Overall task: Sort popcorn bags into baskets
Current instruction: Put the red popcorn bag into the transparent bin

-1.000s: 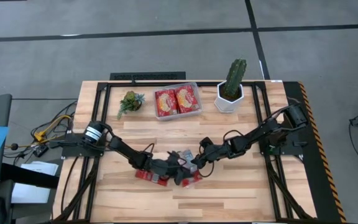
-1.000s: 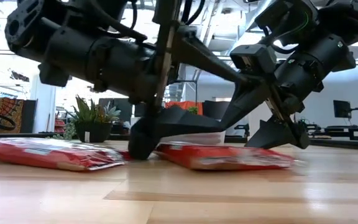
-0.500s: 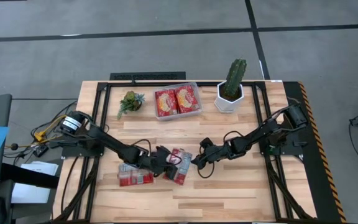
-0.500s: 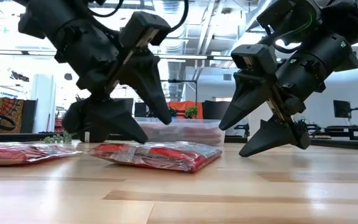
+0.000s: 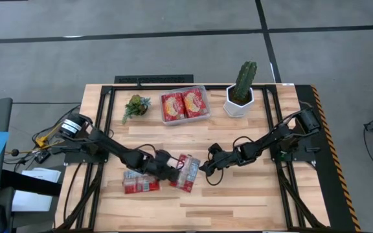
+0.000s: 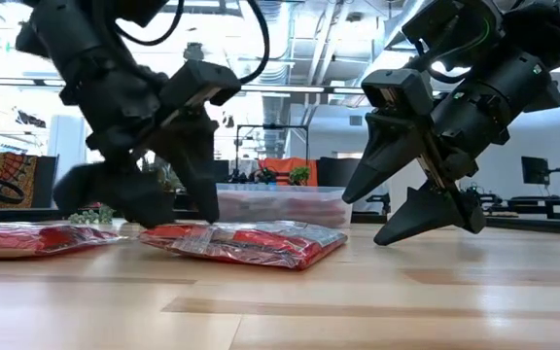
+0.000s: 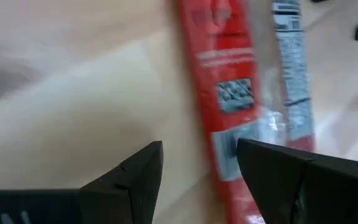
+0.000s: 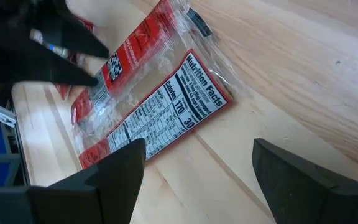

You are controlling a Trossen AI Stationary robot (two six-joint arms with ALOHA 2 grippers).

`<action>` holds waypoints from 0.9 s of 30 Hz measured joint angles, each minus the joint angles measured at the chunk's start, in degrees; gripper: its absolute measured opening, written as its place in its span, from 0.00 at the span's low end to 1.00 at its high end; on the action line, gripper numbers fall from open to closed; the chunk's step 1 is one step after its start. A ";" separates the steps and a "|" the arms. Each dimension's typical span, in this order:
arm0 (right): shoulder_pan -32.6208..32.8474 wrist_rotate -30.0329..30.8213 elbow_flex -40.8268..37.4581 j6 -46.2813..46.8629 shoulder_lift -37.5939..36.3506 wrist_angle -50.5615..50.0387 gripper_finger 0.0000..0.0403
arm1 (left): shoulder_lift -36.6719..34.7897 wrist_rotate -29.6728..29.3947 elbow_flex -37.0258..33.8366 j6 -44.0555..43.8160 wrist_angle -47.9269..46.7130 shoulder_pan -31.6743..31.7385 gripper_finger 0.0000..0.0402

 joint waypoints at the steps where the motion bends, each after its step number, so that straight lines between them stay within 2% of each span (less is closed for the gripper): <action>1: 0.00 0.01 0.00 0.07 0.00 0.02 0.79 | 0.76 -0.14 -0.63 -0.25 3.46 -0.05 0.49; 7: 0.19 0.54 0.04 2.75 0.02 0.27 0.79 | 4.88 -0.24 -1.25 -0.89 15.27 0.16 0.49; 12: 0.83 2.45 0.09 5.32 0.06 0.12 0.79 | 9.01 2.11 -0.81 -1.65 25.50 0.51 0.49; 22: 1.05 3.13 0.11 7.31 0.02 -0.20 0.79 | 10.37 3.13 1.97 1.80 25.48 3.33 0.49; 27: 3.30 3.99 0.39 10.81 -0.11 -4.44 0.79 | 10.35 2.89 2.08 2.15 23.77 4.31 0.49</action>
